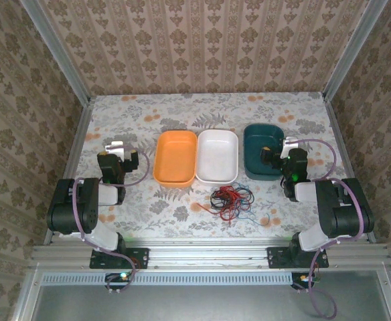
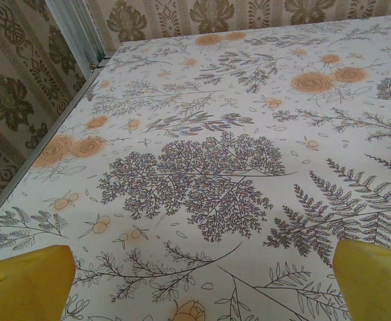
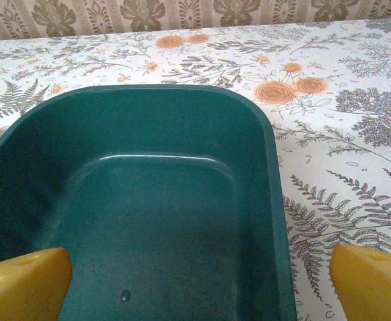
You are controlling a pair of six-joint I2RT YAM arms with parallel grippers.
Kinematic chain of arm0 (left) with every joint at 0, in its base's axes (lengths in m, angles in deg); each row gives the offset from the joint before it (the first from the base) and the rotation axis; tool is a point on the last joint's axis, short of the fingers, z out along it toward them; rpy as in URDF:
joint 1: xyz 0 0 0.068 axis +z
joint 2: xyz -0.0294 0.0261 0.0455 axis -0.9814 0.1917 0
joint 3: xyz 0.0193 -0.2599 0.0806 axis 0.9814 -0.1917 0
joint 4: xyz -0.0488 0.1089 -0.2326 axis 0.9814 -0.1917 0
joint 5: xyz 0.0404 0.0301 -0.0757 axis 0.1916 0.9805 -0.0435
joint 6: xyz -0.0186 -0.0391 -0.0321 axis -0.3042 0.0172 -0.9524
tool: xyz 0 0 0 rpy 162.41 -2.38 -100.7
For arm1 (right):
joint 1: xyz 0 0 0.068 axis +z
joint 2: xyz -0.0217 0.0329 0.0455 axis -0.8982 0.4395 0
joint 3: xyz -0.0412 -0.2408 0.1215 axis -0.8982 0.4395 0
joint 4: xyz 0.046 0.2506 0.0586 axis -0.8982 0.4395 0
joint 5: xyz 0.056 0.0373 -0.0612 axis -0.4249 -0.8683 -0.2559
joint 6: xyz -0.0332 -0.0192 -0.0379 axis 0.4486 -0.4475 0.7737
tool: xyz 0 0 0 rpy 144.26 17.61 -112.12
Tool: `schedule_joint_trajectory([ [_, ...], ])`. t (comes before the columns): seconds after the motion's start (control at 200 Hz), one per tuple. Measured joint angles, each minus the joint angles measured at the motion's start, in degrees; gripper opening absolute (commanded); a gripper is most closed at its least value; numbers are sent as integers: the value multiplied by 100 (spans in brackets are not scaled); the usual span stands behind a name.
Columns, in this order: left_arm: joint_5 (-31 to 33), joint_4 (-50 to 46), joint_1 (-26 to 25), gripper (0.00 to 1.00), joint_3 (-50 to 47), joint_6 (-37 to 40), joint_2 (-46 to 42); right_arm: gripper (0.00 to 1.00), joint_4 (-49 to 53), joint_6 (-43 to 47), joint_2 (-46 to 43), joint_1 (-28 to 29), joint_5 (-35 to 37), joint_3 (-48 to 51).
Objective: Untangle the cables
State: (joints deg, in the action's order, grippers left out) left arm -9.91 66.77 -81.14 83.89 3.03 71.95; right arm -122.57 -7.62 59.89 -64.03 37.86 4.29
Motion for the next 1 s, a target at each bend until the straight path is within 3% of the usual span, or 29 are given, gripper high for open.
schedule_joint_trajectory([
  [0.465, -24, -72, 4, 100, 22, 0, -17, 100, 2, -2, 0, -7, -4, 0],
  [0.57, 81, -1405, -4, 100, 455, -50, -457, 100, 236, -9, -85, -7, 24, -42],
  [0.69, 501, -2732, -120, 100, 1384, -190, -1281, 95, 1790, -186, -999, 24, 271, -555],
  [0.855, 1266, -3836, -1231, 100, 1818, -813, -2455, 92, 3539, -883, -2621, 728, 990, -1572],
  [1.0, 1364, -4682, -3195, 100, 1917, -1432, -2566, 88, 5123, -1698, -3254, 1808, 1117, -2076],
])
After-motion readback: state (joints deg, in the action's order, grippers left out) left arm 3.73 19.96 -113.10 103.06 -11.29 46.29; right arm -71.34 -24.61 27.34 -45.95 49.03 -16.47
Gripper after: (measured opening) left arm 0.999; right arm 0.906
